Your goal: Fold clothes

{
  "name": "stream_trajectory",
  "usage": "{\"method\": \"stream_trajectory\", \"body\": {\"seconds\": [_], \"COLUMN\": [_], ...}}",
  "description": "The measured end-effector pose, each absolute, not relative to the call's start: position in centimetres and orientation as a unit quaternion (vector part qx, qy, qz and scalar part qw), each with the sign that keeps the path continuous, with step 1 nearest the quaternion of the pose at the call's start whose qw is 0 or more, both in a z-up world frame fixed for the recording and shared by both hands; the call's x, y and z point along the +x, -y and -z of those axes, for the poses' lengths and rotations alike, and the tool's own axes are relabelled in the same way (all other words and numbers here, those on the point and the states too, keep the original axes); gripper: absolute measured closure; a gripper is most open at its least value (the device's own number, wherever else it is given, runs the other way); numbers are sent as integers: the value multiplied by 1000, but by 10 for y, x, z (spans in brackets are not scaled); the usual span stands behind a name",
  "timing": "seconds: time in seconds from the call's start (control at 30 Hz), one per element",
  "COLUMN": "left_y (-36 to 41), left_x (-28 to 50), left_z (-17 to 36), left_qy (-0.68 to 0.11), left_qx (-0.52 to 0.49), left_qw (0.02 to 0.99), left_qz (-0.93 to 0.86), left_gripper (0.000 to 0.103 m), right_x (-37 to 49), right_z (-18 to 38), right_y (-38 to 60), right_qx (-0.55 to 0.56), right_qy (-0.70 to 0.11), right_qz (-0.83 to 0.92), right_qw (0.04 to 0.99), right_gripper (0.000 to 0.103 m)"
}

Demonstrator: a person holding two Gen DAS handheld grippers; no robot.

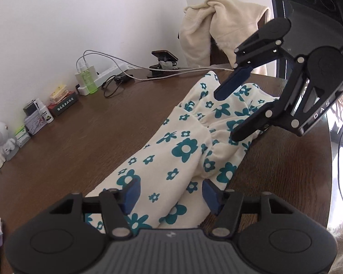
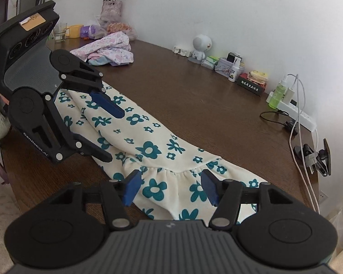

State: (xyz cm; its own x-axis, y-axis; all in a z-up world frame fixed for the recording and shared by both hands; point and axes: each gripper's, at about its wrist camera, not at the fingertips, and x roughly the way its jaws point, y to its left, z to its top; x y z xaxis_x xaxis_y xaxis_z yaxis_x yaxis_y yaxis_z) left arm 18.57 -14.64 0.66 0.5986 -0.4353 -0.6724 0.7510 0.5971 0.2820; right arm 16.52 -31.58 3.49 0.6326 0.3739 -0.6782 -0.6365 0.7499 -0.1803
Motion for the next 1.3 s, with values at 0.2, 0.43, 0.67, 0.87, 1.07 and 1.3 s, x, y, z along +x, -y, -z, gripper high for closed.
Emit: {"method": "stream_trajectory", "body": {"seconds": [0.2,0.43,0.67,0.87,1.07,1.3], "left_y": [148,138,132,133,112,70], "left_x": [181,177,174,175,183,216], "left_z": [-8,-23,-25,-20,-34,-41], "left_qy": [-252,-222,-224,-241,-264,-291], "left_qx": [306,282,272,268,191,96], "left_qw": [850,869,871,864,876,911], "left_qz": [348,342,344,351,356,276], "left_gripper": [99,100,102,101,90,77], "right_x": [184,188,162,135,133,160], "right_z": [-28,-18,-12,4,6,-52], "right_y": [288,259,238,236,255,303], "right_qx": [-258,-372,-522,-588,-522,-198], "right_qy": [-333,-324,-241,-205,-269,-304], "right_qz": [-333,-326,-238,-209,-238,-299], "right_qw": [844,806,783,754,774,883], "right_gripper": [44,51,92,92,91,68]}}
